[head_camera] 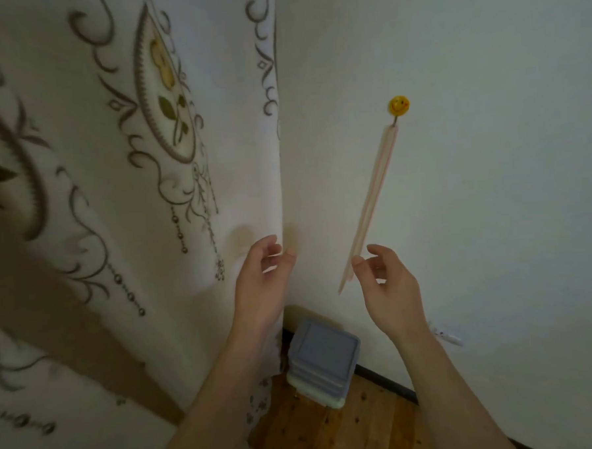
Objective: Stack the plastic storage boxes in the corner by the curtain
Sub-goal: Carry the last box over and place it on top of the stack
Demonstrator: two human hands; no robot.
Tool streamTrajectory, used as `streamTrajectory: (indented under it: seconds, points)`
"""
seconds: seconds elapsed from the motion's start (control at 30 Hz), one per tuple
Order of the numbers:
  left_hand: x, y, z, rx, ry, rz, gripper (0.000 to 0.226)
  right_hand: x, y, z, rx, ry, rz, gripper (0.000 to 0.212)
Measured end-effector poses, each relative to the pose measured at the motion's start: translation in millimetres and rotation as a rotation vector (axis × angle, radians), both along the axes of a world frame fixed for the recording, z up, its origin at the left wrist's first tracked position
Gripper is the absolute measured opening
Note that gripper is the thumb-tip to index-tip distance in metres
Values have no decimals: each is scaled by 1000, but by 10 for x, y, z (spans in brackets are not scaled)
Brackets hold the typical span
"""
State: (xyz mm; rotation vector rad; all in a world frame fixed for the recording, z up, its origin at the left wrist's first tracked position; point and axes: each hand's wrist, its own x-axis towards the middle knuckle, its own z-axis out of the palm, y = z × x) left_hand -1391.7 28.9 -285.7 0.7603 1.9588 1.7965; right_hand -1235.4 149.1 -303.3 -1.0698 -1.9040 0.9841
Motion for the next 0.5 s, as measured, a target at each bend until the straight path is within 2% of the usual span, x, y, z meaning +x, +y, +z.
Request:
streamTrajectory:
  seconds: [0.13,0.3,0.43,0.5]
  points:
    - [187,-292,13,27,-8,78,35,-37,-292,20,-37,82,63,43]
    - [388,-575,26,8,23,176,30,-25,-409,75,-46,94,202,54]
    - [586,-742,67,16,86,279,30,41,-376,115,-70,96,307,43]
    - [708,-814,102,29,103,348,29,72,-372,146,-73,95,361,46]
